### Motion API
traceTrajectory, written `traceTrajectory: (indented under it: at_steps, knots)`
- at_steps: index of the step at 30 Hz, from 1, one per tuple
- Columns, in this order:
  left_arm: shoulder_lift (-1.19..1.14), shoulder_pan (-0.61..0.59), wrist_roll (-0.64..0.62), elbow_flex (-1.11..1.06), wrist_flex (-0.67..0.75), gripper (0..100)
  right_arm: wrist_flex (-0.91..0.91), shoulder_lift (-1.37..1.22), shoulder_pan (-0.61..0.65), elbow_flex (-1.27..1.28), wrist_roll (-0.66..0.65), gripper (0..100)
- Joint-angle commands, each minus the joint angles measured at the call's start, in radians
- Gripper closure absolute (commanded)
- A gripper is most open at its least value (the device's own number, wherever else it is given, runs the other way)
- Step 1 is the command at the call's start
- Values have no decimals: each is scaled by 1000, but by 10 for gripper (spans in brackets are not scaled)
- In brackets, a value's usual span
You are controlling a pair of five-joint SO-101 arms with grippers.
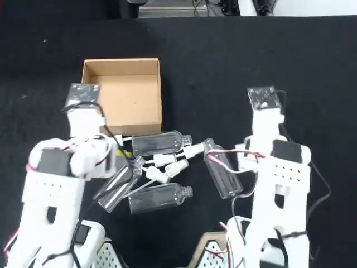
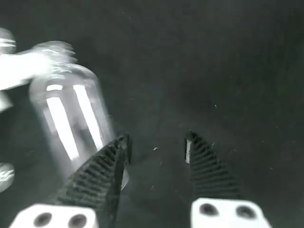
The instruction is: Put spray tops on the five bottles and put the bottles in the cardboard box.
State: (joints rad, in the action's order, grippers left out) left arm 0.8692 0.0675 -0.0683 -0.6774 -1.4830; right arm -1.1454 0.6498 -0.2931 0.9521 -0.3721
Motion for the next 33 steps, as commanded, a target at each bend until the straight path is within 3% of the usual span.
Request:
traceTrajectory:
  at_steps: [1, 4, 9, 12, 18, 21, 28, 33]
  knots:
    - [-80, 116, -81, 70, -14, 713, 158, -68, -35, 64, -28, 839]
    - [-84, 163, 11, 18, -17, 713, 149, -74, -35, 50, -29, 839]
    - [-84, 243, 471, -81, -12, 718, 52, -39, -35, -7, -34, 839]
    - [-95, 292, 644, -110, -12, 716, 5, -28, -43, -5, -37, 839]
    - [-86, 493, 667, -176, -9, 718, -31, -30, -41, 5, -103, 839]
    - [-86, 575, 667, -239, 66, 718, -32, -36, -43, 7, -107, 839]
    - [-86, 588, 623, -390, 316, 718, -26, -31, -38, 28, -107, 839]
    - [-84, 588, 606, -394, 342, 716, -29, -33, -43, 30, -112, 839]
